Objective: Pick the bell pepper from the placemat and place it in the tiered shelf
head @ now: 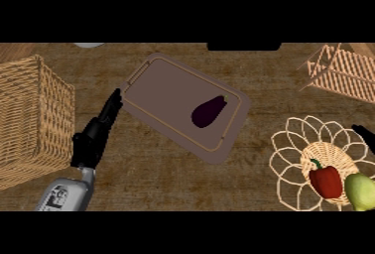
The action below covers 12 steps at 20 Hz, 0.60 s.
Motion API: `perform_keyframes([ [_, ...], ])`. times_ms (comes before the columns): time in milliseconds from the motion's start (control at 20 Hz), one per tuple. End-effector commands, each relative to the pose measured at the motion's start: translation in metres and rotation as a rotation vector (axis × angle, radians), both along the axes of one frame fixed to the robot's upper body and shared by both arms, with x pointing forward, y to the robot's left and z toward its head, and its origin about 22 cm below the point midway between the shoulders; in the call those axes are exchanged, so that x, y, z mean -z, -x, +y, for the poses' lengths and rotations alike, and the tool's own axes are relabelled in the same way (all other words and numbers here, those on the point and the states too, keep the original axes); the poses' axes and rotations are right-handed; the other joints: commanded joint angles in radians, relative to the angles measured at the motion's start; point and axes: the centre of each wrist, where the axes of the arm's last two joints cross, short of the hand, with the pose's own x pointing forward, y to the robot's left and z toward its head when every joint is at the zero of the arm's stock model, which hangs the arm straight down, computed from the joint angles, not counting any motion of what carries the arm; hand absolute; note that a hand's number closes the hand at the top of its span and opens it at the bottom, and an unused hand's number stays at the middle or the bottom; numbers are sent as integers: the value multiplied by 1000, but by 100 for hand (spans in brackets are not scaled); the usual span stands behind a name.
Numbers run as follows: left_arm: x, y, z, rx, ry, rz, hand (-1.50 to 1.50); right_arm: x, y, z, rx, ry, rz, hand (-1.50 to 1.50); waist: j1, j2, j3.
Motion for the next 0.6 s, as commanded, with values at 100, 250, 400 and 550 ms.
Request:
perform_keyframes([
  [100,4,-10,5,-6,8,-14,0,14,-1,8,-1,20,28,-150,-2,1,0],
  [250,10,0,3,4,1,6,0,24,-7,21,4,28,38,-150,1,1,0],
  [400,-5,-3,-4,6,-1,-7,0,33,0,2,14,45,43,-150,-2,0,1],
  [550,-8,4,2,7,-3,-8,0,39,3,-27,17,59,79,-150,-2,0,1],
])
